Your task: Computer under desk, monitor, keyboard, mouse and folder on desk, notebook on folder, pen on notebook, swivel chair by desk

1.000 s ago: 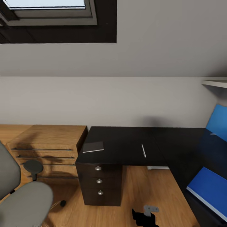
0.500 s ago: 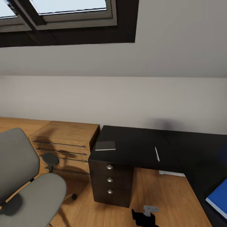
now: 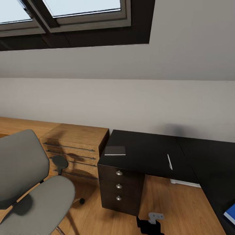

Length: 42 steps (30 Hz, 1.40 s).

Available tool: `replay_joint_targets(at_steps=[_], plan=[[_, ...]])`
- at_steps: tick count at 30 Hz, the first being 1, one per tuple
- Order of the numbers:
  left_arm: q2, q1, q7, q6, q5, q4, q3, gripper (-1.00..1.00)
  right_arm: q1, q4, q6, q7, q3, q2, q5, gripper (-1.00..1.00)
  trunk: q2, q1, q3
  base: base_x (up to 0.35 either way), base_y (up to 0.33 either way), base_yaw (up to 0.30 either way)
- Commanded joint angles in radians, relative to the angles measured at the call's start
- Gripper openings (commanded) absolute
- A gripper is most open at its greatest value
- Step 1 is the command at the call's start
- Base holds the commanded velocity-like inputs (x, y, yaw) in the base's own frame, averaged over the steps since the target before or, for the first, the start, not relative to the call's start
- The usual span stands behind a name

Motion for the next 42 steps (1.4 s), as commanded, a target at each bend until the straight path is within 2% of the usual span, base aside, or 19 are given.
replay_joint_targets(at_steps=[1,18,42], plan=[[0.001,0.000,-0.004,-0.003,0.011,0.000,-0.006,1.00,-0.001,0.002,-0.004,0.008,0.004,0.000,-0.011,1.00,-0.001,0.000,-0.001,0.000,0.000,0.021],[0.000,0.000,-0.003,0.003,0.011,0.000,-0.006,1.00,-0.001,0.002,-0.004,0.008,0.004,0.002,-0.010,1.00,-0.001,0.000,-0.001,0.000,0.000,0.017],[-0.001,-0.001,0.002,0.005,0.010,0.001,-0.006,1.00,-0.001,0.002,-0.003,0.008,0.003,0.001,-0.012,1.00,0.167,-0.092,0.074,0.000,0.000,0.257]])
